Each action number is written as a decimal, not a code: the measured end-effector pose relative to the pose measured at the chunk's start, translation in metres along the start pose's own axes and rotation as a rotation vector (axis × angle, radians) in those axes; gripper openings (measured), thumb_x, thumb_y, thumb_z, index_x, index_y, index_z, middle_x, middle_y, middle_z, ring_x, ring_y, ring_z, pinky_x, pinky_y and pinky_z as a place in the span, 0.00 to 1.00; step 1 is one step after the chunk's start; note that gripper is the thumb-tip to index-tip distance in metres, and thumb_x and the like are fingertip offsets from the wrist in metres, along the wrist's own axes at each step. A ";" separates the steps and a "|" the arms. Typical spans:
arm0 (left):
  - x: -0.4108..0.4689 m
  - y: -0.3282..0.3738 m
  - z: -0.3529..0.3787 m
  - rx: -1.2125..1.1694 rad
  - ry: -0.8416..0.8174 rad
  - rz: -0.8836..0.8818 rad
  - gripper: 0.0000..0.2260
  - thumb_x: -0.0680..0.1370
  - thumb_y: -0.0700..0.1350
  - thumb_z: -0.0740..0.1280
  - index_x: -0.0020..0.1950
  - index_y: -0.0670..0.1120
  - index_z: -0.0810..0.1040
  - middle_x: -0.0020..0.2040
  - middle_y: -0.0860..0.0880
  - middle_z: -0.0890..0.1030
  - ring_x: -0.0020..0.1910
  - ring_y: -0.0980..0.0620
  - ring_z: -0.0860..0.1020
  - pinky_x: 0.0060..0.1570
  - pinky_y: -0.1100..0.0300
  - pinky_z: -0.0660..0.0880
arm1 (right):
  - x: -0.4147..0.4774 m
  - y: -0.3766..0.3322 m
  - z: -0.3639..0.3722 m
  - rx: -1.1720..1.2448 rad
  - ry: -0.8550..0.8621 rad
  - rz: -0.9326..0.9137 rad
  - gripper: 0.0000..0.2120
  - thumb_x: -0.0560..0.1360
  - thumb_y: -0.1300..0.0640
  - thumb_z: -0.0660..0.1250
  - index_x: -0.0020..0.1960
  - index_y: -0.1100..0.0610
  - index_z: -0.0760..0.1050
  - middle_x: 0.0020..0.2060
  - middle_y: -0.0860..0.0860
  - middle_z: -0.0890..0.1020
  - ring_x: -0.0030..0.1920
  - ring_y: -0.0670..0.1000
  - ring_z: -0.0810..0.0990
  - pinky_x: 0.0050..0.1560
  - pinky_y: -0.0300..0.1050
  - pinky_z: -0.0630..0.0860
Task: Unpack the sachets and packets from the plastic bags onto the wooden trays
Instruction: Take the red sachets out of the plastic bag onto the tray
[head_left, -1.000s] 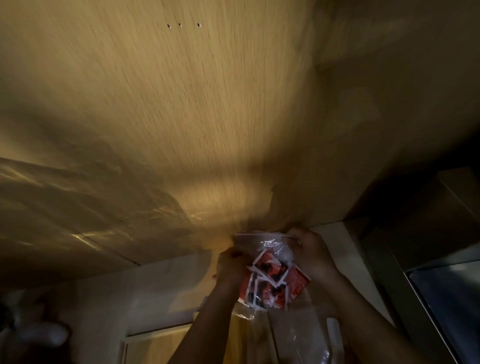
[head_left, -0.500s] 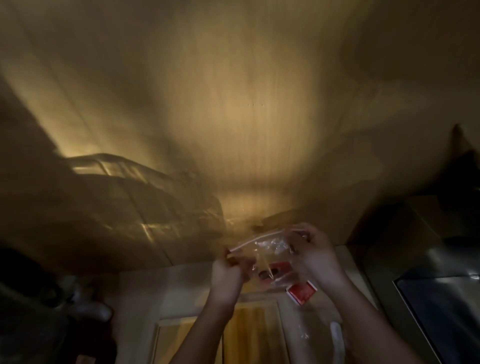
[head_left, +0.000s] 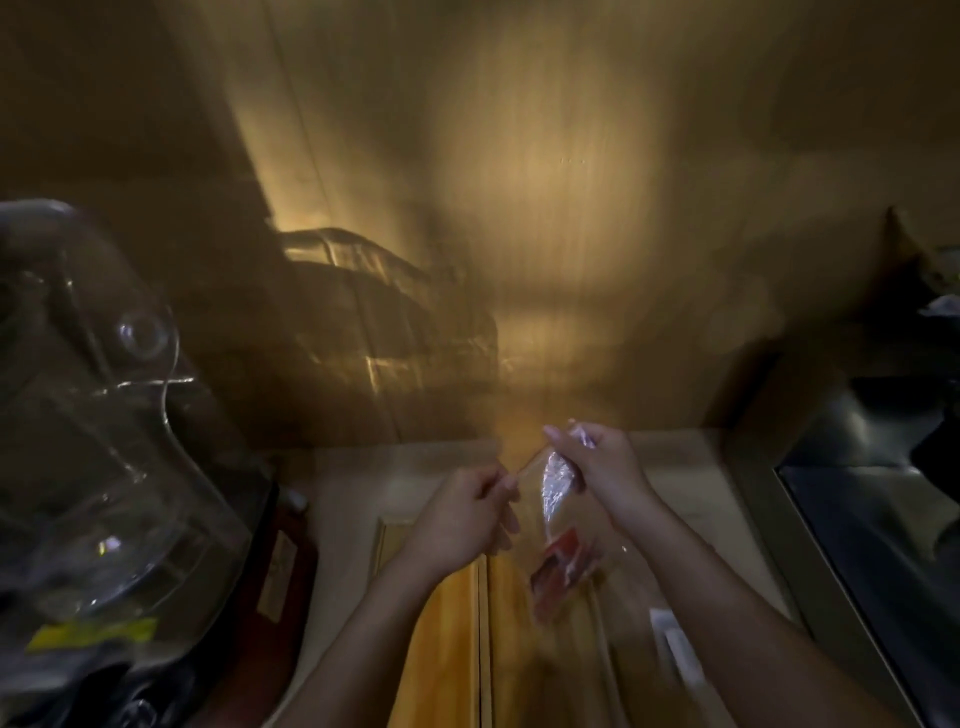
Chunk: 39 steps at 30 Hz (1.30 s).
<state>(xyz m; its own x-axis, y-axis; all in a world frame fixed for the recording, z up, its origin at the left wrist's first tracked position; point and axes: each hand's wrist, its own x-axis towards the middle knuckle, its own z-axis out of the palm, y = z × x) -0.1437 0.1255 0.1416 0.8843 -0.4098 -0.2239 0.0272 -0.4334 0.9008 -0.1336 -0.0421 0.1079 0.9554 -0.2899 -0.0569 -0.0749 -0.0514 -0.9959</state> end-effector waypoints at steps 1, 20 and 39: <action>-0.005 -0.005 0.001 -0.007 -0.026 -0.047 0.11 0.81 0.43 0.57 0.42 0.43 0.74 0.33 0.48 0.78 0.28 0.54 0.75 0.27 0.67 0.71 | -0.004 0.007 0.003 -0.035 -0.016 0.025 0.19 0.73 0.59 0.68 0.26 0.56 0.66 0.16 0.46 0.67 0.16 0.42 0.64 0.20 0.34 0.62; -0.037 -0.044 0.040 -0.849 0.089 -0.482 0.03 0.76 0.37 0.66 0.46 0.38 0.79 0.35 0.45 0.85 0.34 0.52 0.84 0.30 0.59 0.81 | -0.081 0.027 0.018 -0.261 -0.127 0.062 0.05 0.74 0.57 0.65 0.48 0.58 0.77 0.40 0.47 0.79 0.42 0.45 0.77 0.40 0.32 0.72; -0.042 -0.045 0.058 -0.682 0.043 -0.321 0.10 0.74 0.45 0.69 0.35 0.45 0.73 0.37 0.47 0.80 0.40 0.53 0.78 0.36 0.62 0.78 | -0.114 0.008 0.011 -0.718 -0.214 -0.057 0.06 0.72 0.52 0.61 0.40 0.54 0.72 0.38 0.53 0.82 0.39 0.53 0.79 0.39 0.47 0.75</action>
<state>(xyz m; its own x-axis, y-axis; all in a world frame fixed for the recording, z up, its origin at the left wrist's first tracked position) -0.2088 0.1159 0.0886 0.8015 -0.3092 -0.5119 0.5566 0.0729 0.8276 -0.2400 0.0014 0.1056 0.9926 -0.0793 -0.0923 -0.1215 -0.6929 -0.7107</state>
